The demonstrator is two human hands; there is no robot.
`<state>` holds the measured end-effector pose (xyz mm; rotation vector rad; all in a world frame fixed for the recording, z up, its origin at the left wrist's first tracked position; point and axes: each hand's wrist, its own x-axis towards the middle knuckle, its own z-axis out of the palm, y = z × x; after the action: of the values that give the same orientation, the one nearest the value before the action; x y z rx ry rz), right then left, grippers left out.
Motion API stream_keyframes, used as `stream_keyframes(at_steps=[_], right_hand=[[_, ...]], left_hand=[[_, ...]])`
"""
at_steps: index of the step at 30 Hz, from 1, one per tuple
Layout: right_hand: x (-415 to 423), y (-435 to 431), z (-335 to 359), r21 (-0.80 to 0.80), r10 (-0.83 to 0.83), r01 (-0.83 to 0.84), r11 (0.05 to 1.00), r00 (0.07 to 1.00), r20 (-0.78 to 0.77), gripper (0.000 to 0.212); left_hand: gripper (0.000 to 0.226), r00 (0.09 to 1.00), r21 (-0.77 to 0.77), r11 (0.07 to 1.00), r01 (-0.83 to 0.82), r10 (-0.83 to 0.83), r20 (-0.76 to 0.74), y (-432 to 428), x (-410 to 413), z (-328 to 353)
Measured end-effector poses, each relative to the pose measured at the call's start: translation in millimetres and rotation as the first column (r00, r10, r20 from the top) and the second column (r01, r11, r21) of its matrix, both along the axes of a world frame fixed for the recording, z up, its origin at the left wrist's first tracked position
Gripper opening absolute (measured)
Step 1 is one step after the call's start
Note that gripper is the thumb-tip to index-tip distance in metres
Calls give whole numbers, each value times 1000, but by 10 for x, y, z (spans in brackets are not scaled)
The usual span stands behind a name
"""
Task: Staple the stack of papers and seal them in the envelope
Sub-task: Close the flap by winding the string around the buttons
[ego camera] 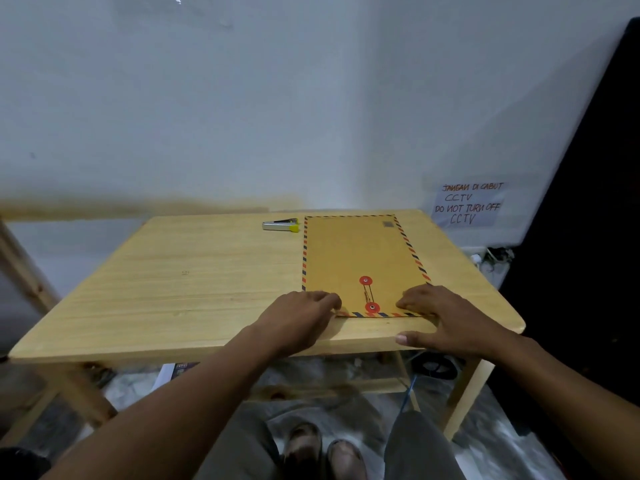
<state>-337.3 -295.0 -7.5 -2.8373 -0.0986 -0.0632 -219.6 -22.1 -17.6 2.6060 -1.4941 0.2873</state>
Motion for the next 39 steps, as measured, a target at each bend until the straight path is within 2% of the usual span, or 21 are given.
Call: stream_keyframes(at_steps=[3, 6, 11, 14, 17, 22, 24, 26, 29, 32, 34, 36, 39], right_hand=[[4, -20, 13, -12, 19, -20, 1000, 999, -41, 84], [18, -15, -37, -67, 31, -29, 997, 999, 28, 66], [20, 11, -44, -36, 17, -14, 999, 997, 71, 43], [14, -7, 41, 153, 29, -46, 987, 993, 110, 29], [36, -22, 304, 321, -55, -17, 947, 975, 215, 32], [114, 45, 1053, 505, -190, -77, 859, 870, 456, 28], [180, 72, 1396, 534, -223, -121, 837, 815, 534, 27], [272, 81, 1733, 600, -287, -168, 782, 757, 587, 28], [451, 76, 2156, 658, -372, -212, 722, 683, 629, 33], [665, 45, 2485, 648, -394, -230, 726, 633, 667, 38], [815, -9, 2641, 656, -394, -213, 724, 654, 646, 43], [924, -75, 2693, 683, -370, -190, 706, 723, 584, 52], [991, -151, 2448, 793, -297, -183, 580, 860, 416, 62]], left_hand=[[29, 997, 6, 999, 32, -33, 75, 5, -27, -10], [26, 991, -30, 999, 41, -37, 129, 24, -41, -14], [23, 997, -107, 994, 32, -23, 79, 95, -38, -45], [16, 994, -279, 957, 86, -61, 96, 152, 16, 59], [12, 987, -433, 894, 115, -54, 151, 190, 101, 269], [10, 983, -720, 679, 146, -19, 181, 157, 217, 930], [12, 994, -797, 596, 100, -16, 112, 107, 289, 1269], [14, 998, -846, 534, -16, -37, -42, 67, 384, 1590], [12, 934, -807, 552, -209, -132, -332, 34, 542, 1978], [9, 889, -797, 541, -267, -182, -421, -53, 682, 2217], [13, 862, -824, 466, -323, -214, -459, -124, 780, 2318], [15, 829, -831, 385, -402, -233, -508, -188, 910, 2346], [16, 765, -803, 294, -519, -260, -589, -279, 1133, 2204]])
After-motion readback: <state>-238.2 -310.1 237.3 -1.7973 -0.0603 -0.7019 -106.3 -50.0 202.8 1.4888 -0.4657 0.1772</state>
